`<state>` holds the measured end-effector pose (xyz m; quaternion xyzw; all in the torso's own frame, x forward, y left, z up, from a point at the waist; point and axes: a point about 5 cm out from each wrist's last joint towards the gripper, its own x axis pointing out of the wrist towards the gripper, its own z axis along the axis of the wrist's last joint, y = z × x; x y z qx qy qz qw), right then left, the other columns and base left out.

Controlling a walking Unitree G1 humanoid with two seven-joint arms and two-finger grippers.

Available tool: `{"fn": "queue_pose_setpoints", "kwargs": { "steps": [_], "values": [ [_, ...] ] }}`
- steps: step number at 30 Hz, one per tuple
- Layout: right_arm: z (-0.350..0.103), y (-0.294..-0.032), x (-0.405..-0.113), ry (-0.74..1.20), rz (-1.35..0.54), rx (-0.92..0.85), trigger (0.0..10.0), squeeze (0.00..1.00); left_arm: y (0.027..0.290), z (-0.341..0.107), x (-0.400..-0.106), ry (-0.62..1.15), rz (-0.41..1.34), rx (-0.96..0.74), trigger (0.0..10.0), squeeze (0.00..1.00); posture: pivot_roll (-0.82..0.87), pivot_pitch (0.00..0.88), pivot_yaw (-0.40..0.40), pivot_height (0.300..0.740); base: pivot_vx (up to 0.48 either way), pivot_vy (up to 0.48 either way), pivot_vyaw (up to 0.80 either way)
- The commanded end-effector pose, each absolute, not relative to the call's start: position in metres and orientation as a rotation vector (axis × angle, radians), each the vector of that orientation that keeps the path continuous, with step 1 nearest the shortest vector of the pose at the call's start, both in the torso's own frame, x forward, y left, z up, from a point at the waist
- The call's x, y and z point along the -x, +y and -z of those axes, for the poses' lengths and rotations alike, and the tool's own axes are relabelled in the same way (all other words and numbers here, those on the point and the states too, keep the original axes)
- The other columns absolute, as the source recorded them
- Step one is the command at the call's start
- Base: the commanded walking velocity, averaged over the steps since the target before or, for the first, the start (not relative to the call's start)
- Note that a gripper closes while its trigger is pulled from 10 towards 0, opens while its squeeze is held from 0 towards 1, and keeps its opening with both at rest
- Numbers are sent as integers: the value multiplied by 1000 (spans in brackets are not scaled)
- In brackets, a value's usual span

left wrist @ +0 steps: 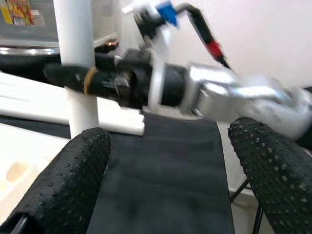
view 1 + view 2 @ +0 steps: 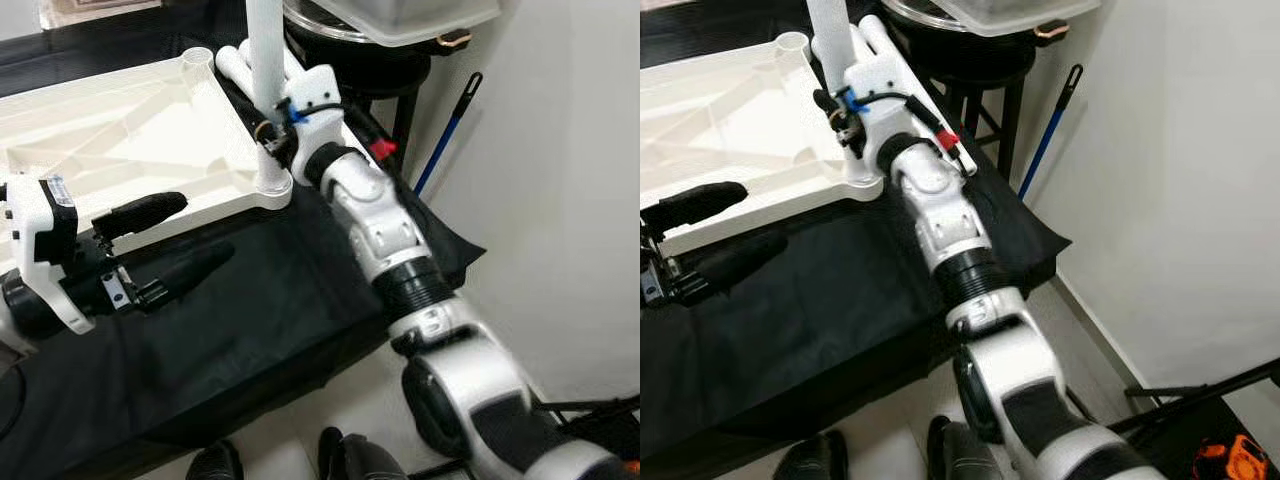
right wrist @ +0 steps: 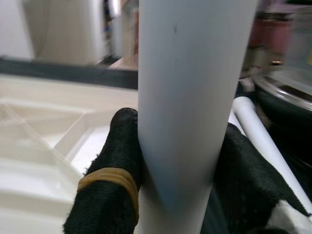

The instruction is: Building children table

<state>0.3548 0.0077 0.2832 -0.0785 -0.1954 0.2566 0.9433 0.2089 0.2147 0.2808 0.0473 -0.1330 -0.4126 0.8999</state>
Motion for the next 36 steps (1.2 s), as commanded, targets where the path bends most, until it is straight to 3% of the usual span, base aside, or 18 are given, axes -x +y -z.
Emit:
{"fn": "queue_pose_setpoints", "kwargs": {
  "steps": [1,15,16,21,22,26,27,33,35,36],
  "values": [
    [-270,38,-329,-428,-569,212,0,0,212,-278,-211,-279,869,-101,10000,0,74,228,-88,740,0,0,0],
    [-274,43,-324,-425,-609,183,0,0,209,-278,-217,-297,877,-97,10000,0,65,206,-88,740,0,0,0],
    [-274,44,-319,-407,-638,166,10000,0,209,-277,-218,-300,877,-97,10000,0,65,204,-87,740,0,0,0],
    [-284,39,-309,-332,-807,-46,10000,0,209,-277,-220,-303,879,-100,10000,0,60,204,-87,740,0,0,0],
    [-289,33,-310,-316,-869,-102,10000,1000,209,-277,-220,-303,880,-100,10000,0,60,203,-86,740,0,0,0],
    [-299,13,-317,-323,-934,-97,10000,1000,208,-276,-220,-302,884,-99,10000,0,62,205,-85,740,0,0,0],
    [-305,-6,-329,-339,-923,-45,10000,1000,207,-276,-220,-301,886,-98,10000,0,63,207,-84,740,0,0,0],
    [-302,-26,-346,-330,-920,17,10000,1000,208,-275,-219,-298,886,-99,10000,0,69,208,-83,740,0,0,0],
    [-294,-36,-352,-302,-1002,58,10000,969,208,-275,-219,-297,886,-101,10000,0,73,214,-83,740,0,0,0],
    [-290,-40,-357,-290,-1008,91,10000,0,208,-275,-219,-296,886,-102,10000,0,77,214,-81,740,0,0,0]
  ]
}}
